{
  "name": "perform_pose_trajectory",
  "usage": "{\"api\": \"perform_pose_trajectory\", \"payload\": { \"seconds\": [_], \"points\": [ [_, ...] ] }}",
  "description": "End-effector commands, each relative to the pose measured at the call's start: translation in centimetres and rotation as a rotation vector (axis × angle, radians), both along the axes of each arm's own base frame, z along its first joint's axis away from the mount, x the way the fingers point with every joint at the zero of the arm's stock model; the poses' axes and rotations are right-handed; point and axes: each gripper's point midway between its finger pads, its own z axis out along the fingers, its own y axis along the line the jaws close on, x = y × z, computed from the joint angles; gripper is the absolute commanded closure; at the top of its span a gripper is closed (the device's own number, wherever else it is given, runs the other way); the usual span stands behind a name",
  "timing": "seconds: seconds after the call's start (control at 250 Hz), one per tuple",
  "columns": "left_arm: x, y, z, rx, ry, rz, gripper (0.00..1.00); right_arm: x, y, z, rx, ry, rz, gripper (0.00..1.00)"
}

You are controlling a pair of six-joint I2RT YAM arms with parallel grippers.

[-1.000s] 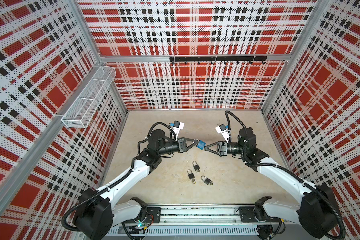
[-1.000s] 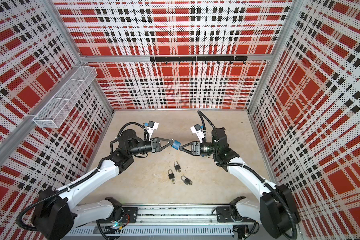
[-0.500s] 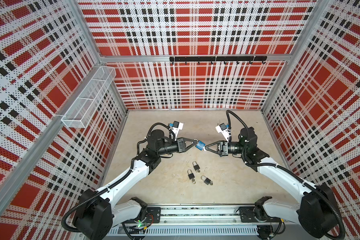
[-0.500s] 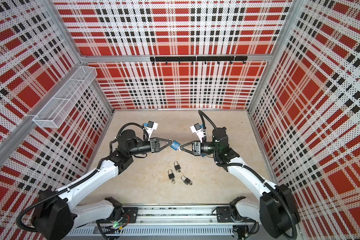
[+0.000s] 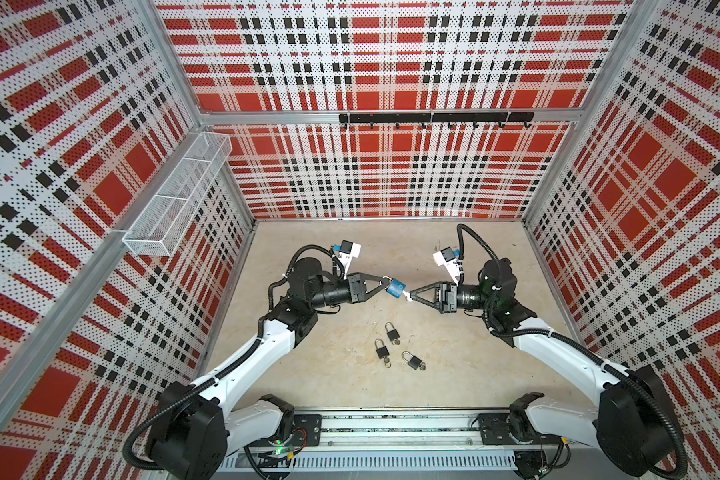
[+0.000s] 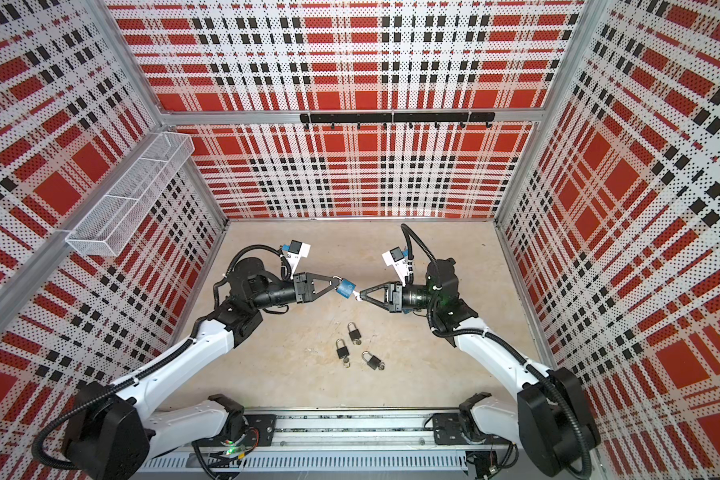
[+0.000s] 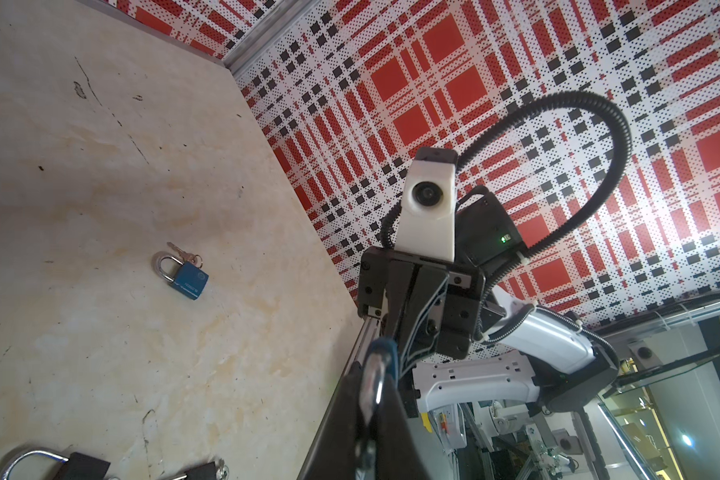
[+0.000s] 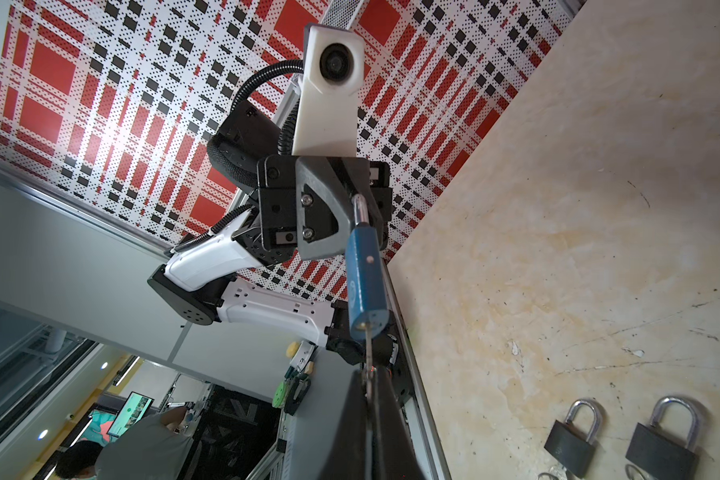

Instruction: Lock with the key

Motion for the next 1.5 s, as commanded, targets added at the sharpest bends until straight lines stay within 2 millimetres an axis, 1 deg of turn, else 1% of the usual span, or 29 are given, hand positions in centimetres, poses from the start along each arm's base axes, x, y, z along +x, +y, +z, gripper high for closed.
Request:
{"api": "perform_pose_trajectory", "payload": {
  "seconds": [0.0, 0.148, 0.244, 0.42, 0.548, 0.624, 0.628, 0.632, 0.696, 0.748, 0.848, 0.988, 1.06, 1.144, 1.252, 1.261, 1.301, 1.417, 1.497],
  "points": [
    [1.1, 2.3, 4.6, -0.072, -0.152, 0.096, 1.00, 0.1, -1.1, -2.1, -0.042, 0.064, -0.038, 1.00],
    [1.5, 3.1, 4.6, -0.072, -0.153, 0.112, 1.00, -0.2, -1.7, -3.6, -0.110, 0.074, -0.072, 1.00],
    [1.5, 3.3, 4.5, -0.070, -0.152, 0.112, 1.00, -0.2, -2.1, -4.0, -0.127, 0.075, -0.091, 1.00],
    [1.6, 2.7, 2.7, -0.045, -0.116, 0.095, 1.00, 0.4, -3.7, -4.9, -0.171, 0.087, -0.172, 1.00],
    [1.5, 1.2, 0.4, 0.022, -0.082, 0.068, 1.00, 1.2, -5.7, -5.4, -0.183, 0.106, -0.257, 1.00],
    [1.2, -0.5, -1.4, 0.110, -0.063, 0.035, 1.00, 1.8, -7.1, -5.9, -0.200, 0.121, -0.315, 1.00],
    [1.1, -0.5, -1.9, 0.123, -0.049, 0.034, 1.00, 1.8, -7.2, -5.8, -0.199, 0.119, -0.319, 1.00],
    [1.2, -0.6, -1.7, 0.124, -0.060, 0.034, 1.00, 1.9, -7.2, -5.8, -0.201, 0.119, -0.321, 1.00],
    [1.3, -2.0, -3.4, 0.219, -0.036, 0.017, 1.00, 2.2, -8.3, -6.2, -0.228, 0.123, -0.366, 1.00],
    [1.4, -3.2, -4.6, 0.263, -0.018, 0.000, 1.00, 2.2, -8.9, -6.3, -0.238, 0.118, -0.390, 1.00],
    [2.1, -5.3, -6.7, 0.307, 0.013, -0.041, 1.00, 2.3, -9.7, -6.1, -0.246, 0.100, -0.434, 1.00],
    [3.7, -7.4, -10.0, 0.357, 0.066, -0.093, 1.00, 2.4, -10.4, -6.0, -0.254, 0.086, -0.473, 1.00],
    [4.6, -8.2, -11.2, 0.384, 0.075, -0.115, 1.00, 2.8, -10.9, -6.3, -0.263, 0.096, -0.506, 1.00],
    [5.9, -8.8, -12.5, 0.431, 0.074, -0.128, 1.00, 3.1, -10.8, -6.5, -0.246, 0.099, -0.517, 1.00],
    [7.2, -9.1, -14.9, 0.533, 0.070, -0.154, 1.00, 3.6, -11.0, -7.2, -0.261, 0.107, -0.532, 1.00],
    [7.3, -9.2, -14.7, 0.534, 0.066, -0.154, 1.00, 3.6, -11.0, -7.2, -0.262, 0.108, -0.531, 1.00],
    [7.8, -9.4, -15.6, 0.549, 0.074, -0.159, 1.00, 3.7, -11.1, -7.4, -0.267, 0.109, -0.533, 1.00],
    [9.0, -10.1, -17.1, 0.572, 0.090, -0.168, 1.00, 4.0, -11.2, -7.8, -0.287, 0.109, -0.543, 1.00],
    [9.7, -10.0, -18.3, 0.609, 0.103, -0.174, 1.00, 4.1, -11.2, -7.5, -0.281, 0.107, -0.542, 1.00]
  ]
}}
